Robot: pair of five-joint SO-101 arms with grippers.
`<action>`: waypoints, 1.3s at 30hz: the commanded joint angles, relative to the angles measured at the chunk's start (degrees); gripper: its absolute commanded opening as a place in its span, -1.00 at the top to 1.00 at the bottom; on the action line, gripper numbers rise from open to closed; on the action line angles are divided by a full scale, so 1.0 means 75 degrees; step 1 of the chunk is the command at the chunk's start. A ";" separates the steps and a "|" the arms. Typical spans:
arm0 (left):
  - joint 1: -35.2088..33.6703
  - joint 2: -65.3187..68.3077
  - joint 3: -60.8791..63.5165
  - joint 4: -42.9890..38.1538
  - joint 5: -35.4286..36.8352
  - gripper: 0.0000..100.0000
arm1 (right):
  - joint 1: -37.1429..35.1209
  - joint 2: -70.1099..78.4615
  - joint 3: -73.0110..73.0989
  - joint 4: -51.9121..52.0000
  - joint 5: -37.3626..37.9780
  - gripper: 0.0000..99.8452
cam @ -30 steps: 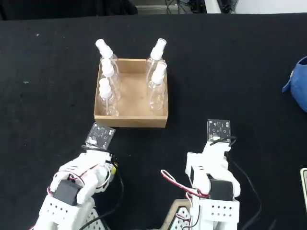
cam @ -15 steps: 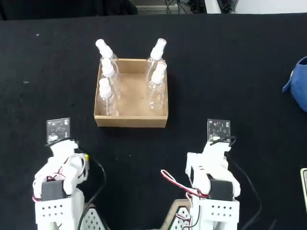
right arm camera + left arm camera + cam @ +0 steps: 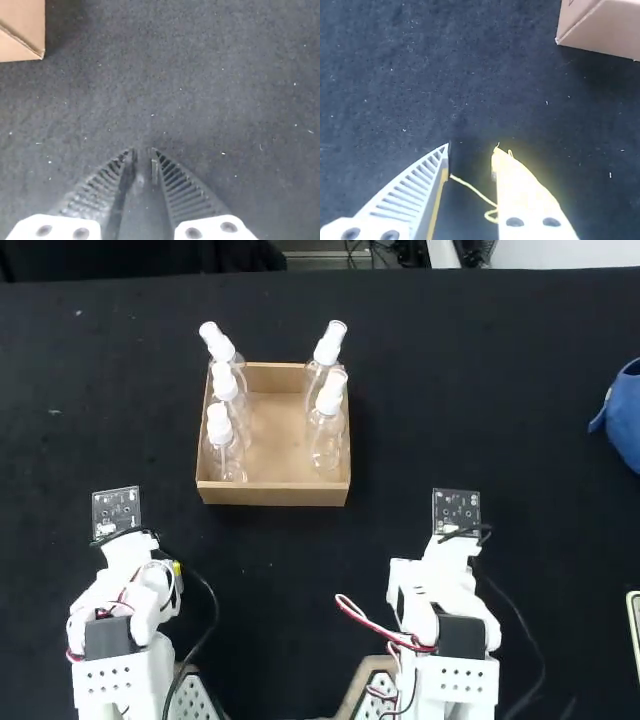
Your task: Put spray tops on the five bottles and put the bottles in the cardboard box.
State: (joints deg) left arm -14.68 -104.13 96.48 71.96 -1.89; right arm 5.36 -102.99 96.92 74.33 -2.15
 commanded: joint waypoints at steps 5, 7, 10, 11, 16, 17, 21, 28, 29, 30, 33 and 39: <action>0.0018 -0.0082 0.0111 0.0152 -0.0035 0.94 | 0.0047 -0.0756 -0.0064 0.0059 0.0012 0.98; -0.0006 -0.0082 0.0111 0.0152 -0.0023 0.94 | 0.0047 -0.0756 -0.0064 0.0059 0.0012 0.98; 0.0006 -0.0082 0.0111 0.0152 -0.0023 0.94 | 0.0047 -0.0756 -0.0064 0.0059 0.0012 0.98; 0.0006 -0.0082 0.0111 0.0152 -0.0023 0.94 | 0.0047 -0.0756 -0.0064 0.0059 0.0012 0.98; 0.0029 -0.0082 0.0111 0.0152 -0.0023 0.94 | 0.0047 -0.0756 -0.0064 0.0059 0.0012 0.98; 0.0029 -0.0082 0.0111 0.0152 -0.0023 0.94 | 0.0047 -0.0756 -0.0064 0.0059 0.0012 0.98; 0.0041 -0.0082 0.0111 0.0152 -0.0035 0.94 | 0.0047 -0.0756 -0.0064 0.0059 0.0012 0.98; 0.0064 -0.0082 0.0111 0.0152 -0.0023 0.94 | 0.0047 -0.0756 -0.0064 0.0059 0.0012 0.98; 0.0135 -0.0082 0.0111 0.0152 -0.0023 0.94 | 0.0047 -0.0756 -0.0064 0.0059 0.0012 0.98; 0.0322 -0.0082 0.0111 0.0152 -0.0023 0.94 | 0.0047 -0.0756 -0.0064 0.0059 0.0012 0.98; 0.1014 -0.0082 0.0111 0.0152 -0.0012 0.94 | 0.0047 -0.0756 -0.0064 0.0059 0.0012 0.98; 0.0873 -0.0082 0.0111 0.0152 -0.0035 0.94 | 0.0047 -0.0756 -0.0064 0.0059 0.0012 0.98</action>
State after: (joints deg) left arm -7.12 -104.13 96.48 72.04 -1.89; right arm 5.36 -102.99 96.92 74.42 -2.15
